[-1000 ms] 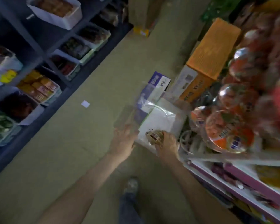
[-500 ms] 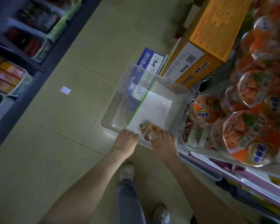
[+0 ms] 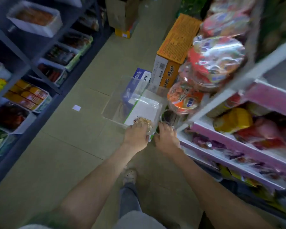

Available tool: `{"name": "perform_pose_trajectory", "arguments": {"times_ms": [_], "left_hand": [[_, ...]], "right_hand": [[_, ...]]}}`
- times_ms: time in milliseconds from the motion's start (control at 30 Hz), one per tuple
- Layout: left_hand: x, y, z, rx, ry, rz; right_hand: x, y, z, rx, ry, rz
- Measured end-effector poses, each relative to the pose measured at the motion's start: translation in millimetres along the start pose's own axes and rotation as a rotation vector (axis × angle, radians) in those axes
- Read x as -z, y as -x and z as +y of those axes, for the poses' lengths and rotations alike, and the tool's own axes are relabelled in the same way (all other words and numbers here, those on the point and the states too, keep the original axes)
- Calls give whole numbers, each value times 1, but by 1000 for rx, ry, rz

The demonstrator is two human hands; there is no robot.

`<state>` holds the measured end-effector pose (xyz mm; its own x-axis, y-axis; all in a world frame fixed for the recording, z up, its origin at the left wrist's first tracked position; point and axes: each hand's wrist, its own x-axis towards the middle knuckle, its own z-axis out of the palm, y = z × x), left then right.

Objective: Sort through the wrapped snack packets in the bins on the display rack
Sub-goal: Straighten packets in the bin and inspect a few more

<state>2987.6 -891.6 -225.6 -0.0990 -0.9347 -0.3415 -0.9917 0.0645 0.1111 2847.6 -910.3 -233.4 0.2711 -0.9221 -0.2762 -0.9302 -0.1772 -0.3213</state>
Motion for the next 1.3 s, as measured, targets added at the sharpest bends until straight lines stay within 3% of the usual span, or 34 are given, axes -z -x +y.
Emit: {"name": "perform_pose_trajectory", "arguments": {"times_ms": [167,367,600,833,933,1100,1200,1300], "left_hand": [[45,84,98,-45,116,213],[126,147,247,-275,138,487],[221,147,388,-546,111,723],[288,78,470,-735,16,771],[311,38,491,-773,-69,678],[329,-29,523,-768,-146,481],[329,-50,541,-773,-213,329],[322,-61,552,-734,-266,171]], "right_hand": [[60,106,40,77,-87,217],[160,218,125,103,-215,545],[279,286,218,107,-245,934],[371,296,316,13,-187,1034],[411,275,355,-60,-181,999],[464,220,406,-217,-77,774],[476,200,420,-316,112,552],[481,186,425,-297,250,461]]}}
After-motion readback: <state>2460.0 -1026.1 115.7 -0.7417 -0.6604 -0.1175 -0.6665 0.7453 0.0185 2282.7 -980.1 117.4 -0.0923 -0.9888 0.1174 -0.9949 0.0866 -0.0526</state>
